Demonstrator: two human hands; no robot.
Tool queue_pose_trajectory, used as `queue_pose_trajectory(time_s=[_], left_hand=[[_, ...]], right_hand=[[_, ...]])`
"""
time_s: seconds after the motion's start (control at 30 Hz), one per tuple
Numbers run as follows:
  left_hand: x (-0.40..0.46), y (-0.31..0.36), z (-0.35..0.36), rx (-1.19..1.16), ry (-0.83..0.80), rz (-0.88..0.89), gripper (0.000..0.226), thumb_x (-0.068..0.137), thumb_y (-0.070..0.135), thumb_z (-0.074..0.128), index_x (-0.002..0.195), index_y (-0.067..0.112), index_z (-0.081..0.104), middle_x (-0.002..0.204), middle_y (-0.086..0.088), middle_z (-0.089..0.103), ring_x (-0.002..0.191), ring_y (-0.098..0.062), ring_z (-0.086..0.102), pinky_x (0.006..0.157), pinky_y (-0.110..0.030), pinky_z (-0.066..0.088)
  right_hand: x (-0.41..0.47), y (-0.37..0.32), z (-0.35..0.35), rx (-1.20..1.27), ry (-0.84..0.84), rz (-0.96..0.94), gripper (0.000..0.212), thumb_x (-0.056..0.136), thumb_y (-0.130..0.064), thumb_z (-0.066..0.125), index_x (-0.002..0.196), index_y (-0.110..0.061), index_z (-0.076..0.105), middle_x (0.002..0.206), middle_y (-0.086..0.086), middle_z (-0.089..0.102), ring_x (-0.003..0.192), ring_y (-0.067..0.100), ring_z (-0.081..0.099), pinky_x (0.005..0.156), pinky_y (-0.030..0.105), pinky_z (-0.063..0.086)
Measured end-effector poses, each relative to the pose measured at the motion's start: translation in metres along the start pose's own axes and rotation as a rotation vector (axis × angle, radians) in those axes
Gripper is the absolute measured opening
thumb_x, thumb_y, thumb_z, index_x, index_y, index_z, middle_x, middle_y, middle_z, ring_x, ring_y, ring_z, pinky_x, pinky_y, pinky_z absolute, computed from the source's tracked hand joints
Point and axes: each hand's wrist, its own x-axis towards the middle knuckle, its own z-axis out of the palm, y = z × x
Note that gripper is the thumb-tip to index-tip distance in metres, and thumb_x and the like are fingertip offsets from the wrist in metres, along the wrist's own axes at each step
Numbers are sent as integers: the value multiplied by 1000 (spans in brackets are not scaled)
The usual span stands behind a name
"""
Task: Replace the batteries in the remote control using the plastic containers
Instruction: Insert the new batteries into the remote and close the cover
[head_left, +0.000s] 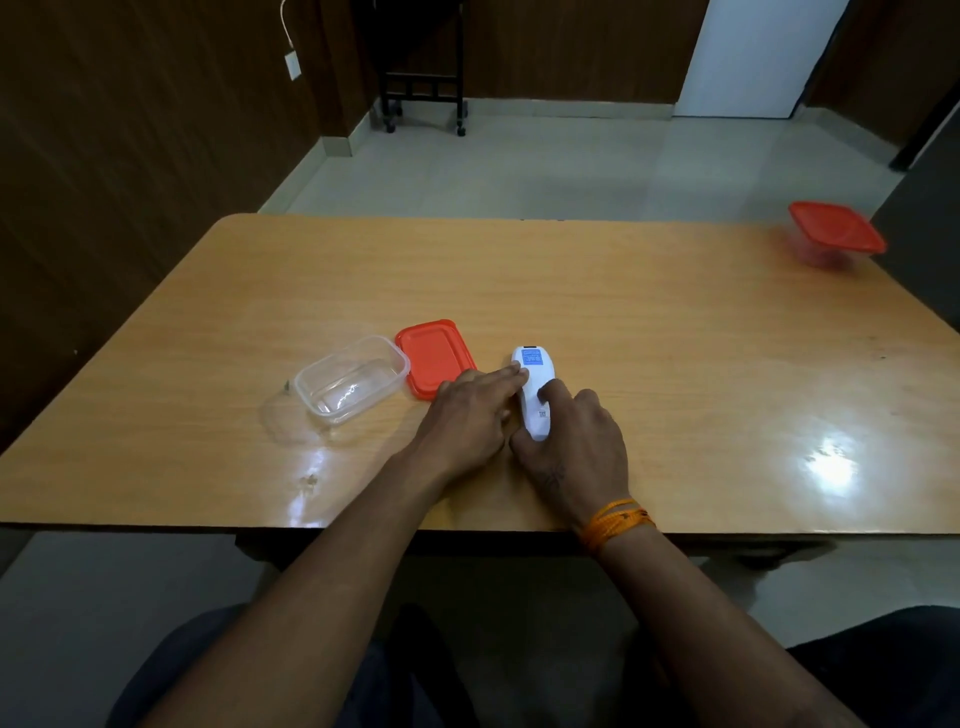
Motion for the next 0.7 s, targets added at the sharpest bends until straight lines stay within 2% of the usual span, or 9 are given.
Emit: queue_pose_trajectory(time_s=[0.2,0.27,0.33,0.37,0.47,0.5,0.57,0.63,0.7], left_hand=[[-6,3,0,26,-35,31,78,99,29,61,166,24,22,174,5,21,157,-19,29,122,-46,31],[-5,5,0,53,-54,23,82,100,40,60,167,26,16,175,6,17,158,-18,24,124,-45,27],[-6,10,2,92,-75,14,81,101,49,57,167,27,15,176,8,16,157,-17,23,124,-43,23],[-7,13,3,113,-83,21,80,101,51,55,167,27,17,175,8,17,157,-16,23,124,-43,22],[-6,21,5,156,-135,43,74,102,55,52,165,28,25,175,9,17,158,-16,21,124,-43,18],[-5,22,4,166,-151,42,71,102,56,51,164,29,28,175,9,17,158,-16,20,125,-43,17],[-6,24,3,181,-152,33,69,103,57,48,163,28,31,175,8,20,159,-16,19,126,-42,15],[-7,26,3,176,-144,22,69,104,58,46,163,27,32,174,8,21,159,-16,19,126,-40,14],[-8,27,4,178,-145,19,69,104,58,46,164,27,31,174,7,22,160,-15,18,127,-39,14]], right_hand=[[6,11,-10,150,46,113,37,89,-34,68,118,-14,56,100,5,54,79,25,49,69,34,35],[12,21,-16,254,50,176,29,95,-32,59,119,-16,58,103,4,59,83,23,55,70,36,43],[18,29,-20,432,35,294,26,95,-34,47,115,-21,59,102,6,66,83,26,65,68,45,58],[19,33,-22,537,17,366,26,96,-35,43,111,-22,60,103,9,68,81,28,68,63,45,61],[23,38,-31,730,-46,526,27,100,-47,56,112,-23,56,97,9,71,69,23,70,52,33,56],[24,40,-33,691,-67,517,38,94,-51,66,116,-24,52,95,4,70,71,21,70,54,34,57],[25,43,-34,465,-74,428,56,85,-42,80,125,-22,46,97,-3,64,80,21,66,61,33,56],[26,47,-32,245,-33,331,52,85,-32,78,122,-15,46,99,1,62,81,21,59,58,30,45],[24,49,-29,91,21,244,45,84,-37,76,113,-14,50,99,3,63,80,24,60,58,30,41]])
